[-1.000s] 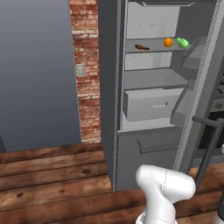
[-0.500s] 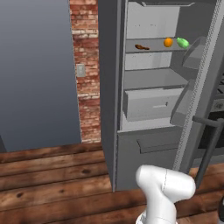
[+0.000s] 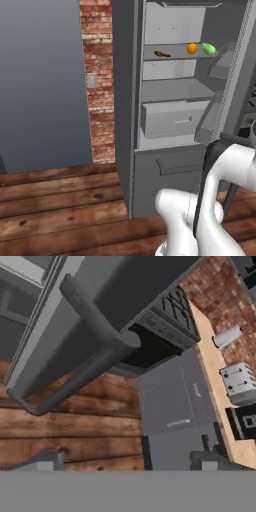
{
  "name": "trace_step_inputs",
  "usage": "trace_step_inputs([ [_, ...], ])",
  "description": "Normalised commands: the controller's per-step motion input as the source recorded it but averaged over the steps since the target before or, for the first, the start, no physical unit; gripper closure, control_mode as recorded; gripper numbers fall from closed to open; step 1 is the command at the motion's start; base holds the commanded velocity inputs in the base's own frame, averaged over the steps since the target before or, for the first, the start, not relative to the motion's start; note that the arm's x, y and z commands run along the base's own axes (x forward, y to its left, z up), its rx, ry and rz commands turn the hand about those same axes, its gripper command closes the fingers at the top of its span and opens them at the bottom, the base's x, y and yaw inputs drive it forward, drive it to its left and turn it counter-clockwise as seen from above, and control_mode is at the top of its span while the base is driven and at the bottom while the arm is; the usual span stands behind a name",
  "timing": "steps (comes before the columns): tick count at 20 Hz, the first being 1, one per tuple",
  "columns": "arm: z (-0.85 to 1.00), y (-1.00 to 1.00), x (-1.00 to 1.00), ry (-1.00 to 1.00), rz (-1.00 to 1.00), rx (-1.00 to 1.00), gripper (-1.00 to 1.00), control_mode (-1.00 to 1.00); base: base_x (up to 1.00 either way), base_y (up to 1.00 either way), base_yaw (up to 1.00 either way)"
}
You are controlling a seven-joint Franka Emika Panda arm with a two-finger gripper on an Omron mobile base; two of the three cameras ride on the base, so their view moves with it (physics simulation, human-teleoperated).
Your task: Open the fridge, remove the orange, corn, and chicken drumstick, and place them on any counter.
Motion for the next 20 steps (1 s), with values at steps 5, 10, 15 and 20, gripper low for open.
trace_step_inputs([
  [5, 0.01, 1.0, 0.7, 0.49, -0.15, -0.42, -1.0, -1.0, 0.0, 0.0, 0.0],
  [10, -0.03, 0.71, 0.54, 0.31, -0.12, -0.32, -1.0, -1.0, 0.0, 0.0, 0.0],
  [15, -0.04, 0.31, 0.33, 0.01, 0.0, -0.08, -1.0, -1.0, 0.0, 0.0, 0.0],
  [20, 0.14, 0.01, 0.94, 0.05, 0.0, 0.04, -1.0, -1.0, 0.0, 0.0, 0.0],
])
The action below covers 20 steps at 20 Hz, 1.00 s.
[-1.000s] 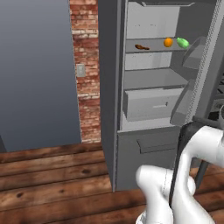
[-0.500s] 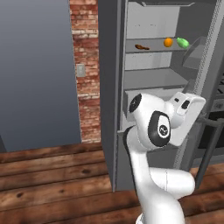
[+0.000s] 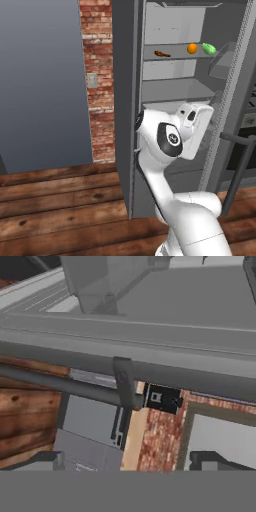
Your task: Open the fridge, remove the orange, corn, and chicken drumstick, and place them on any counter.
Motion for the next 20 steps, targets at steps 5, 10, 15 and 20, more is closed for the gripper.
trace_step_inputs([
  [5, 0.17, 0.02, 0.98, 0.01, 0.0, 0.11, -1.0, -1.0, 0.0, 0.0, 0.0],
  [10, 0.3, 0.0, 0.85, 0.02, 0.0, 0.16, -1.0, -1.0, 0.0, 0.0, 0.0],
  [15, 0.28, 0.0, 0.87, 0.13, 0.0, 0.11, -1.0, -1.0, 0.0, 0.0, 0.0],
  [20, 0.0, -0.02, 0.8, 0.05, -0.01, 0.0, -1.0, -1.0, 0.0, 0.0, 0.0],
])
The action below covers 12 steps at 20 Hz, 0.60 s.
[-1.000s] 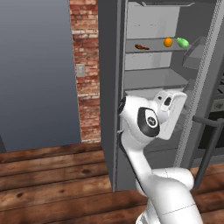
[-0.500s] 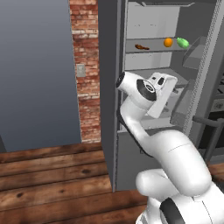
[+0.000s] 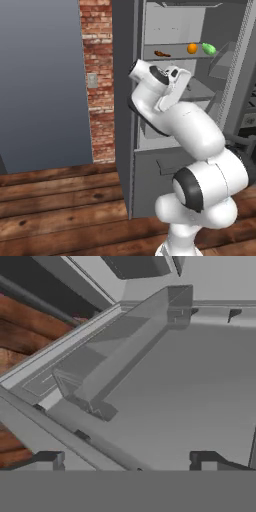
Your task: Open the fridge, remove the orange, corn, and chicken drumstick, and place them on any counter.
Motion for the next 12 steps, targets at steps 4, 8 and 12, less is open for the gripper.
trace_step_inputs([
  [4, 0.0, -0.41, 0.86, 0.0, 0.0, 0.0, -1.0, -1.0, 0.0, 0.0, 0.0],
  [8, 0.0, -0.76, 0.56, 0.0, 0.0, 0.0, -1.0, -1.0, 0.0, 0.0, 0.0],
  [12, 0.0, -0.89, 0.18, -0.02, 0.0, 0.0, -1.0, -1.0, 0.0, 0.0, 0.0],
])
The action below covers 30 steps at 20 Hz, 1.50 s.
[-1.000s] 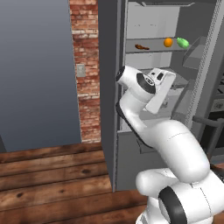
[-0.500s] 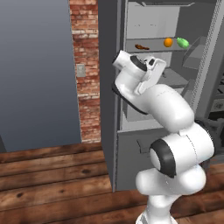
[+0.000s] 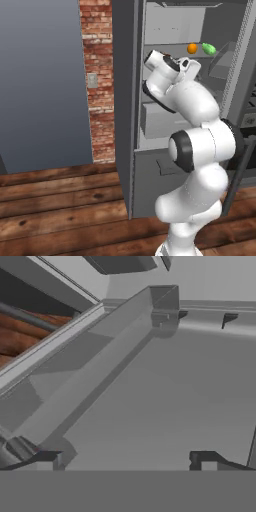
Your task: Open the fridge, remove the orange, corn, and chicken drumstick, and place them on any counter.
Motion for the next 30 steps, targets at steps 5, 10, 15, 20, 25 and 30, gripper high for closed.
trace_step_inputs([
  [5, 0.0, -0.96, -0.12, -0.12, 0.0, 0.0, -1.0, -1.0, 0.0, 0.0, 0.0],
  [10, 0.01, -1.0, -0.28, -0.17, 0.0, 0.0, -1.0, -1.0, 0.0, 0.0, 0.0],
  [15, 0.14, -1.0, -0.97, -0.25, 0.0, 0.0, -1.0, -1.0, 0.0, 0.0, 0.0],
  [20, 0.32, -1.0, -0.52, -0.07, -0.02, 0.07, -1.0, -1.0, 0.0, 0.0, 0.0],
  [25, 0.26, -1.0, 0.04, 0.1, -0.05, 0.19, -1.0, -1.0, 0.0, 0.0, 0.0],
  [30, 0.01, -0.83, 0.16, 0.12, 0.0, 0.31, -1.0, -1.0, 0.0, 0.0, 0.0],
])
